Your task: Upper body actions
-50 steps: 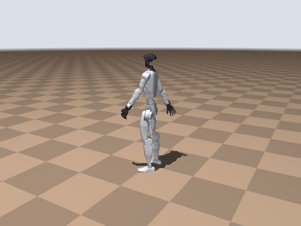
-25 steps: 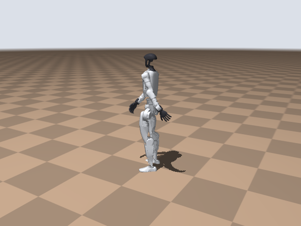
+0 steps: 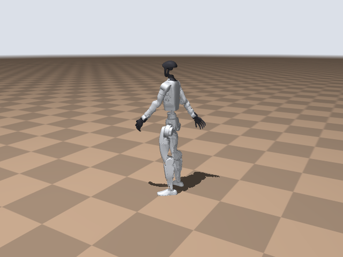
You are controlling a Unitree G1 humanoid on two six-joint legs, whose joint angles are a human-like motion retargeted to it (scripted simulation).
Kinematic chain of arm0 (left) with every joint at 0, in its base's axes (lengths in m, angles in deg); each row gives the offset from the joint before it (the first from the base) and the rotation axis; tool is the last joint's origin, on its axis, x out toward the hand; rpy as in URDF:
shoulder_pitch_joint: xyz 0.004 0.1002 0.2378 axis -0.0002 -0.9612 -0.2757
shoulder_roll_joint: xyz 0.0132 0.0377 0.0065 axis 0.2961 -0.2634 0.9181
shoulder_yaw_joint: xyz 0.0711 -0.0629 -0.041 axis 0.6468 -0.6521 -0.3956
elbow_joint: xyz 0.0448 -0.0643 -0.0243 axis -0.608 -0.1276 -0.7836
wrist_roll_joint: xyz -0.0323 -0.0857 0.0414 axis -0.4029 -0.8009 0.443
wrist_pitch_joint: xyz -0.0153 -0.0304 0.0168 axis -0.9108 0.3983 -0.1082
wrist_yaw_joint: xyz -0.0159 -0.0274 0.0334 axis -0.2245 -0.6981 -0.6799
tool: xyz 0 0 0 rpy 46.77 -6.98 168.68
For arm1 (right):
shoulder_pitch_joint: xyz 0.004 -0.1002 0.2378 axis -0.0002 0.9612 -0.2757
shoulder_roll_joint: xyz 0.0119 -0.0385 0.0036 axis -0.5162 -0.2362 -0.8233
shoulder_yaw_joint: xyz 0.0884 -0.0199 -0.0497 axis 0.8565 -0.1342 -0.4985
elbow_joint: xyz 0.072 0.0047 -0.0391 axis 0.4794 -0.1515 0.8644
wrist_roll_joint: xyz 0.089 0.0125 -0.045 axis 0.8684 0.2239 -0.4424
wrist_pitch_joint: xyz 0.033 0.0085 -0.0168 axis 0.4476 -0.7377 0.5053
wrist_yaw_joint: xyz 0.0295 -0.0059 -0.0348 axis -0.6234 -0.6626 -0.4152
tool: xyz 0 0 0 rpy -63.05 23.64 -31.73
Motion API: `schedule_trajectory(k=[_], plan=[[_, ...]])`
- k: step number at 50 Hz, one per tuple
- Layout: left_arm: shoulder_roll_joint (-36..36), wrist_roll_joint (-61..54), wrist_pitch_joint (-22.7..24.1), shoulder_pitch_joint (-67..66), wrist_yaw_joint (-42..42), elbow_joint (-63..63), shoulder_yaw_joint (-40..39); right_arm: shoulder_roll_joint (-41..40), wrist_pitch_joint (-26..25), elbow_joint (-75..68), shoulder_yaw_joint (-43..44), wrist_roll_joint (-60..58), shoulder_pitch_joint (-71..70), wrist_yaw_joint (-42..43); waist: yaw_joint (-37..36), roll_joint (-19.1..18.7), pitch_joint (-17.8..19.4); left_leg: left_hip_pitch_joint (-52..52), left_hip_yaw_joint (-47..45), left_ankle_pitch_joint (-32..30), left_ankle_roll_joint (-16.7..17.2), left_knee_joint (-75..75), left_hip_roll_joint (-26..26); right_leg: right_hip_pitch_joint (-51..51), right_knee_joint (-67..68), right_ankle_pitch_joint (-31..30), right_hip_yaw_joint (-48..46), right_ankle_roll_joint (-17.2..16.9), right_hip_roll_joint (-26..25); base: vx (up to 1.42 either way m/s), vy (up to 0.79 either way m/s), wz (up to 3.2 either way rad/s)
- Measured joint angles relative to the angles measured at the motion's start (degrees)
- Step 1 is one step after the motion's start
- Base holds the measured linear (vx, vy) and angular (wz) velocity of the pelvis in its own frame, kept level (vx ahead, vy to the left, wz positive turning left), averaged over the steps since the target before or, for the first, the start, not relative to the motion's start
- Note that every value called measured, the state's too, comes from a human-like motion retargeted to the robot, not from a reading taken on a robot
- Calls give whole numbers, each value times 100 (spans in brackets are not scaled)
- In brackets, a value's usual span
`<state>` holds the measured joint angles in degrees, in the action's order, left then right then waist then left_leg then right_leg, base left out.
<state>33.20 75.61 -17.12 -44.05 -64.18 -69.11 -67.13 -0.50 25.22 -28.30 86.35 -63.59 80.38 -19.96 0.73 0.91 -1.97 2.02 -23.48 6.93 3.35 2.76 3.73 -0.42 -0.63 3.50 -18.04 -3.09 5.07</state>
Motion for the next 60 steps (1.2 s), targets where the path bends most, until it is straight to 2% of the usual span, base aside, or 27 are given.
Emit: schedule_trajectory(k=[7, 12, 15, 21, 27, 30, 33, 37, 40, 42, 46, 51, 55, 60], plan=[[221, -354, -469, -1559, -148, -1138, -206, -346, 52, 0, -1277, -457, -1648, -521, -75, -134, -60, -269, -310, 26, 2, -146, 55, -70, 39, -77, 289, 63, -170, 0, 0, -40], [369, -638, -1069, -3001, -288, -2292, -1043, -1055, 677, 123, -1954, -1081, -3435, -1393, -122, -261, -54, -479, -510, 65, 46, -214, 107, -120, 83, -135, 558, 123, -285, -2, 2, -35], [417, -810, -1530, -4053, -131, -2333, -1332, -1541, 1020, 1003, -2157, -1046, -4128, -2204, -111, -285, 21, -545, -551, 79, 75, -224, 129, -144, 96, -165, 654, 142, -318, -1, -1, -6], [480, -368, -1532, -5484, 68, -2333, -1774, -2053, 1673, 1938, -2261, -958, -5177, -3008, -57, -318, 40, -543, -536, 60, 104, -235, 141, -194, 101, -191, 713, 149, -337, 0, 0, 0], [563, -564, -1574, -5444, -67, -2333, -1629, -2021, 1865, 2028, -2330, -1414, -4968, -2991, 27, -228, 25, -487, -402, 25, 81, -225, 108, -151, 90, -159, 615, 142, -302, 1, -1, 12], [591, -999, -1599, -4834, -178, -2333, -1044, -1809, 1699, 1721, -2326, -1750, -4394, -2642, 105, -161, 17, -436, -257, 7, 47, -192, 67, -69, 60, -122, 473, 139, -265, 1, -1, 39], [548, -944, -1489, -3792, -187, -2333, -547, -1421, 1290, 1077, -2008, -1993, -3680, -2104, 54, -120, 2, -392, -116, -7, 11, -169, 9, 9, 36, -80, 342, 133, -220, 2, 6, 40], [346, -700, -1204, -2325, 76, -2016, -165, -857, 396, 0, -1347, -1939, -2715, -1561, -89, -29, 37, -383, 0, -8, -36, -131, -50, 104, 36, -39, 264, 108, -164, 1, 3, 20], [166, -672, -961, -1500, 289, -1412, -81, -494, -556, 0, -1034, -1682, -1727, -1590, -191, 23, 88, -375, -50, 16, -48, -87, -50, 113, 45, -37, 260, 75, -130, 0, 0, -9], [79, -725, -737, -1076, 265, -1034, -53, -321, -820, 0, -884, -1526, -1179, -1496, -202, 43, 79, -355, -119, 21, -49, -67, -35, 87, 57, -44, 276, 48, -111, 1, 1, -31], [-6, -767, -409, -423, 88, -351, -12, -114, -664, 0, -483, -1270, -465, -894, -117, 44, 72, -304, -190, 19, -55, -55, -21, 35, 51, -69, 220, 6, -85, 0, 0, -11], [61, -653, -240, -189, 66, 218, -19, 13, -379, 0, -231, -907, -138, -453, -17, 22, 83, -267, -237, 20, -48, -30, -12, -21, 52, -99, 198, -16, -57, 0, 0, 0], [90, -587, -141, -699, 49, 382, 5, -26, -668, 0, -640, -540, -407, -213, -119, -25, 89, -327, -336, 33, -46, -45, -16, -59, 71, -129, 295, 0, -74, 0, 3, -22], [136, -549, -202, -1897, -32, -356, -137, -334, -685, 0, -1544, -1200, -1591, -650, -99, -131, 40, -414, -370, 43, -61, -116, -29, -103, 90, -162, 379, 36, -130, 0, 1, -4]])
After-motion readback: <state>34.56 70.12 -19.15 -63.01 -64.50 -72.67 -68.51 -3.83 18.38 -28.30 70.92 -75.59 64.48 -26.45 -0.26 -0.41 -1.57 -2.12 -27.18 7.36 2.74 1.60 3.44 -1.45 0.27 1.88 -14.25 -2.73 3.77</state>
